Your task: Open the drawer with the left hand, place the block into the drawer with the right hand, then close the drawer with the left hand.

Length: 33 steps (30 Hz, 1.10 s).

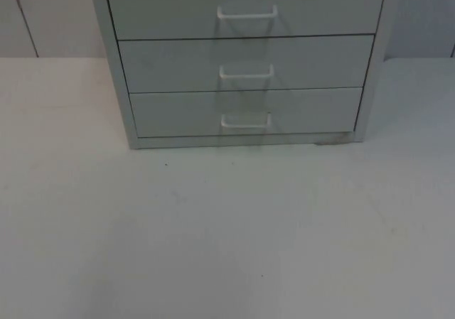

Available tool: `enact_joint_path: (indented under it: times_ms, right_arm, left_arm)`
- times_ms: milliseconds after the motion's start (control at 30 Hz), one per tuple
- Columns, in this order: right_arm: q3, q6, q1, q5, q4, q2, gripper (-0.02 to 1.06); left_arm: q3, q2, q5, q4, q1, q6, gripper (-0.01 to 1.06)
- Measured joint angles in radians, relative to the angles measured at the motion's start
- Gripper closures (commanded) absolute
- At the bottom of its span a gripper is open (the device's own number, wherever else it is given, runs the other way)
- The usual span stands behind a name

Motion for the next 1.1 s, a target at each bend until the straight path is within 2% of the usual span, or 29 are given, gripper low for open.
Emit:
enact_joint_path:
  times_ms: [133,500,767,867,967,1100]
  right_arm:
    - [0.032,0.0,0.0,0.023,0.0,0.0,0.26]
    - [0.035,0.0,0.0,0.028,0.0,0.0,0.26]
    - [0.035,0.065,0.0,0.028,-0.037,0.0,0.26]
    - [0.035,0.071,0.0,0.028,-0.037,0.0,0.21]
    - [0.035,0.071,0.0,0.028,-0.037,0.0,-0.01]
    - [0.035,0.071,0.0,0.028,-0.037,0.0,-0.01]
  left_arm:
    - [0.048,0.0,0.018,0.024,0.0,-0.008,0.0]
    - [0.07,0.0,0.059,0.077,0.0,-0.071,0.0]
    - [0.07,0.0,0.061,0.077,0.0,-0.073,0.0]
    - [0.07,0.0,0.061,0.077,0.0,-0.073,0.0]
    - [0.072,0.0,0.061,0.077,0.0,-0.073,0.0]
    - [0.072,0.0,0.061,0.077,0.0,-0.073,0.0]
